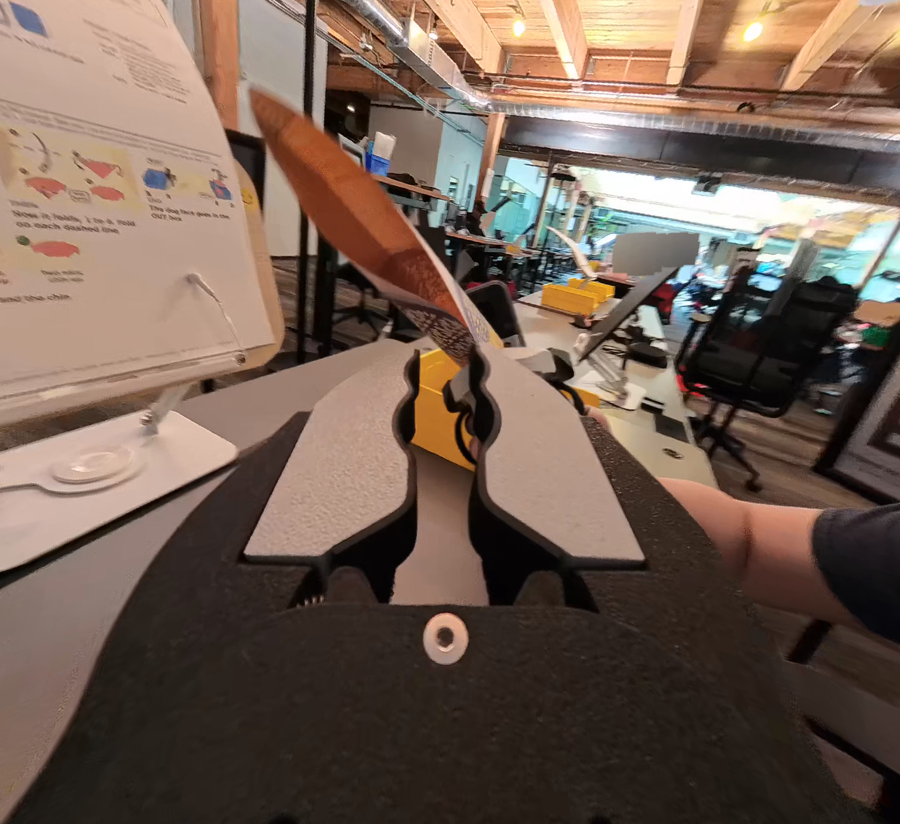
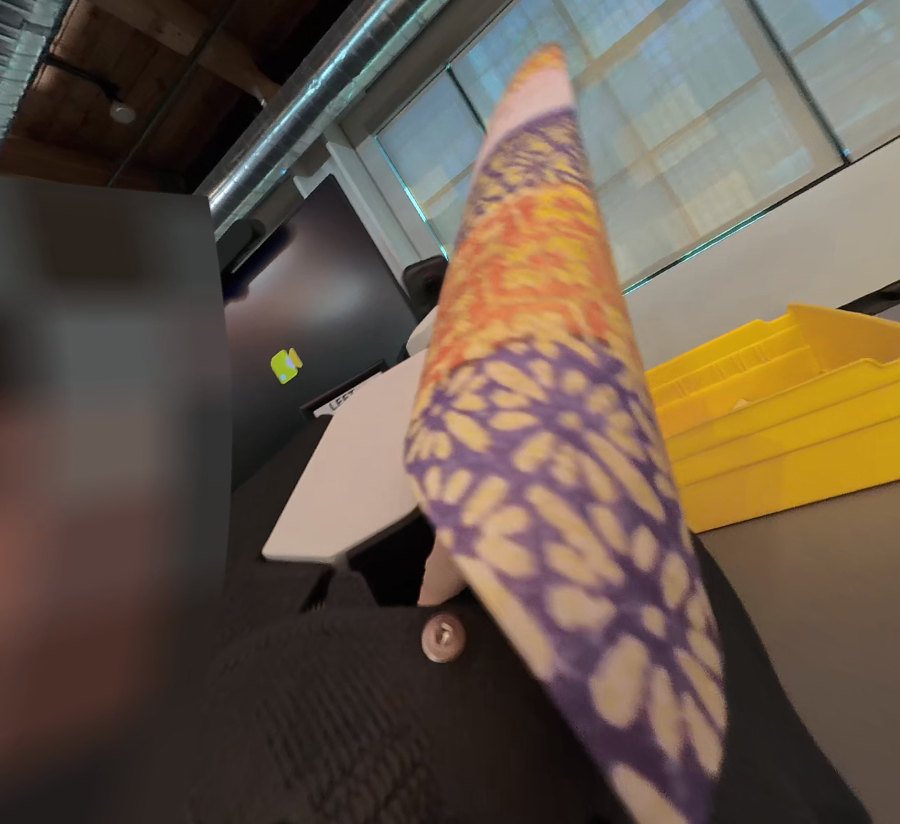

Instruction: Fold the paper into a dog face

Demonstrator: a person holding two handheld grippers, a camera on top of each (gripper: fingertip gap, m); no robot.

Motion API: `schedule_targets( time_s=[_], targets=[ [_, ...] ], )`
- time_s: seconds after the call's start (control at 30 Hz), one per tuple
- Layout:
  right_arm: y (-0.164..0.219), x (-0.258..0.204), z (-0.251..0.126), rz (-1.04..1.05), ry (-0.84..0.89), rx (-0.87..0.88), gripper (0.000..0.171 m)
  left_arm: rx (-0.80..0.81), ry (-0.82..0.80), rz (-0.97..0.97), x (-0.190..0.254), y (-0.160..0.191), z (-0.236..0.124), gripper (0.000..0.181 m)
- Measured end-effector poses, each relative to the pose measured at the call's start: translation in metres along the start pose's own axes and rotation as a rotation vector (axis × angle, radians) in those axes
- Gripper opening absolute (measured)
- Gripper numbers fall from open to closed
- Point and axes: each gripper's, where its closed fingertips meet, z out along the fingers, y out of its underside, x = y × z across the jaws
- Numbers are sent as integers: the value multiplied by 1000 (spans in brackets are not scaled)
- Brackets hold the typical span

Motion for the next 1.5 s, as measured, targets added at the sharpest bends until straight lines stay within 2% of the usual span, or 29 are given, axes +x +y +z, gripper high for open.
schedule_targets(
  time_s=[0.03,0.27,0.33,0.4,0.5,0.7,0.8,0.87,1.07,1.2,1.5],
  targets=[
    [1,-1,0,3,-13,-6,2,0,32,-41,2,0,1,21],
    [21,-5,7,35,-73,-117,4,31,213,-256,15,4,7,41],
    [28,-6,9,44,-91,-153,4,6,192,-231,13,10,8,31],
    [32,-5,9,51,-92,-168,4,-2,212,-193,16,12,7,0],
    [29,1,7,39,-60,-150,3,4,180,-187,13,11,6,0],
    [26,4,7,-20,-18,-142,21,12,131,-189,4,10,3,0],
    [30,8,9,-55,35,-153,19,14,134,-204,5,12,5,0],
    [31,11,9,-79,58,-153,2,23,136,-220,5,13,5,0],
    [30,16,5,-25,77,-150,1,13,96,-199,1,15,7,0],
    [20,14,1,67,45,-93,2,-29,84,-170,2,20,9,13],
    [17,8,0,156,-21,-90,2,-40,123,-169,9,20,9,2]
  ],
)
